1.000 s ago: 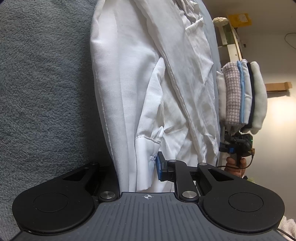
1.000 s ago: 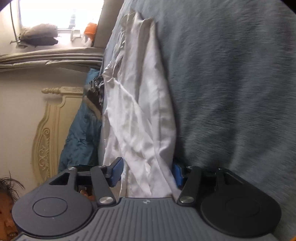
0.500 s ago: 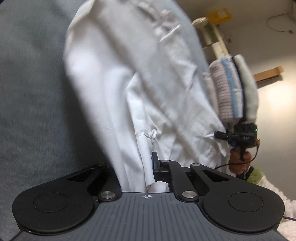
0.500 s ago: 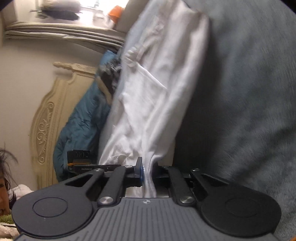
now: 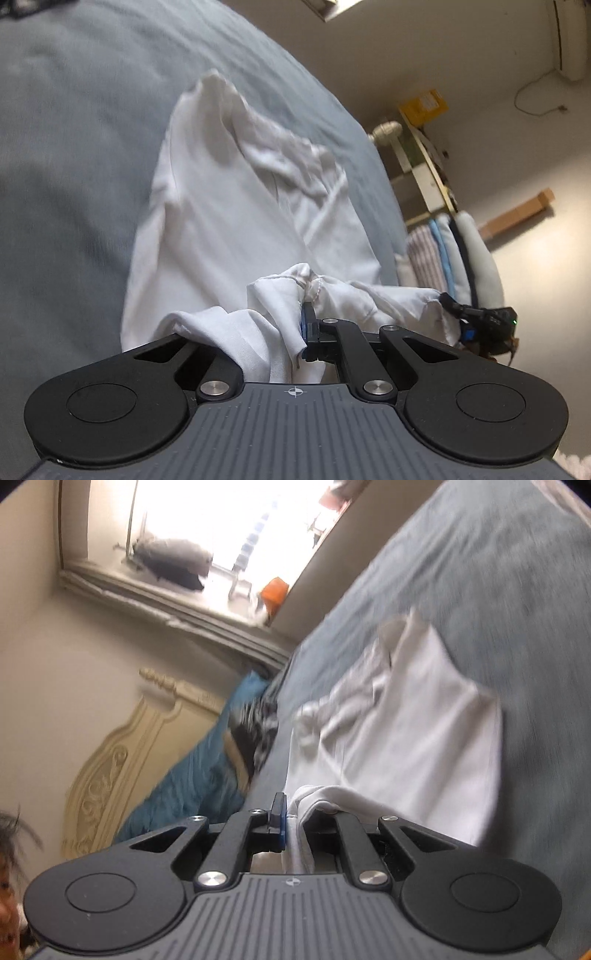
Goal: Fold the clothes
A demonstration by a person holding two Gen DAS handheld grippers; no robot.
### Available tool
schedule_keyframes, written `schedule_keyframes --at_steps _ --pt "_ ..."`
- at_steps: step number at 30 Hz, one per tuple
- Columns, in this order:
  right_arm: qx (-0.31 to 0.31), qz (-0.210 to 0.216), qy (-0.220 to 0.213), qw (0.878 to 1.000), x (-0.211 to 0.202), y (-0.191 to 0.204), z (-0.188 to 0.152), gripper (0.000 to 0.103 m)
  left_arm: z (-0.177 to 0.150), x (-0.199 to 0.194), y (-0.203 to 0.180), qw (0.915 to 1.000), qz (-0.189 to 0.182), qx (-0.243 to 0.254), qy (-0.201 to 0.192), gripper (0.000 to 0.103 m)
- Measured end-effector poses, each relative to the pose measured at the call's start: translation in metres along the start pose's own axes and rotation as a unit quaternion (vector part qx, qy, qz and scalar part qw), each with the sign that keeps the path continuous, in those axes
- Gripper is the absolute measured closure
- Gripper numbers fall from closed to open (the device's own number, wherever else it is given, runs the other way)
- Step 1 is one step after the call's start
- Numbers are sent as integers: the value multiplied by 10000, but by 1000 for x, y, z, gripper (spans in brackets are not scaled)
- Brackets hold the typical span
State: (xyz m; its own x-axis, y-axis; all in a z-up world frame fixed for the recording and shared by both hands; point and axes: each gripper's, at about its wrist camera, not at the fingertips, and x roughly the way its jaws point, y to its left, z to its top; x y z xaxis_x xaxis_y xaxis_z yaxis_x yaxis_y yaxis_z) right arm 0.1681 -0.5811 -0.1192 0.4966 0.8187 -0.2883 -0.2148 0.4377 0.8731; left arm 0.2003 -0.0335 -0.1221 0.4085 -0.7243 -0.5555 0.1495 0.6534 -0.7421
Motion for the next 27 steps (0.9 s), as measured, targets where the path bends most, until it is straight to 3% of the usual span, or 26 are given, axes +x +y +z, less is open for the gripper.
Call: schedule_keyframes --at_steps 5,11,16,19,22,27 --pt "15 -50 -299 9995 29 -10 30 96 36 19 11 9997 160 -66 -199 100" --pt "718 -475 -512 9950 51 -52 35 96 66 49 34 9986 299 -340 -260 99" --pt "1300 -827 -686 9857 69 -87 39 92 74 68 75 9894 220 -1434 56 90" --pt "1651 -870 -827 9789 73 -106 37 86 73 64 92 9796 -223 -1995 -38 84" --pt "1675 -702 -908 9792 64 -105 33 70 70 58 104 9682 -532 -2439 -156 68" --pt "1716 -683 -1071 9770 43 -97 23 41 64 49 116 9530 -802 -2911 -250 63"
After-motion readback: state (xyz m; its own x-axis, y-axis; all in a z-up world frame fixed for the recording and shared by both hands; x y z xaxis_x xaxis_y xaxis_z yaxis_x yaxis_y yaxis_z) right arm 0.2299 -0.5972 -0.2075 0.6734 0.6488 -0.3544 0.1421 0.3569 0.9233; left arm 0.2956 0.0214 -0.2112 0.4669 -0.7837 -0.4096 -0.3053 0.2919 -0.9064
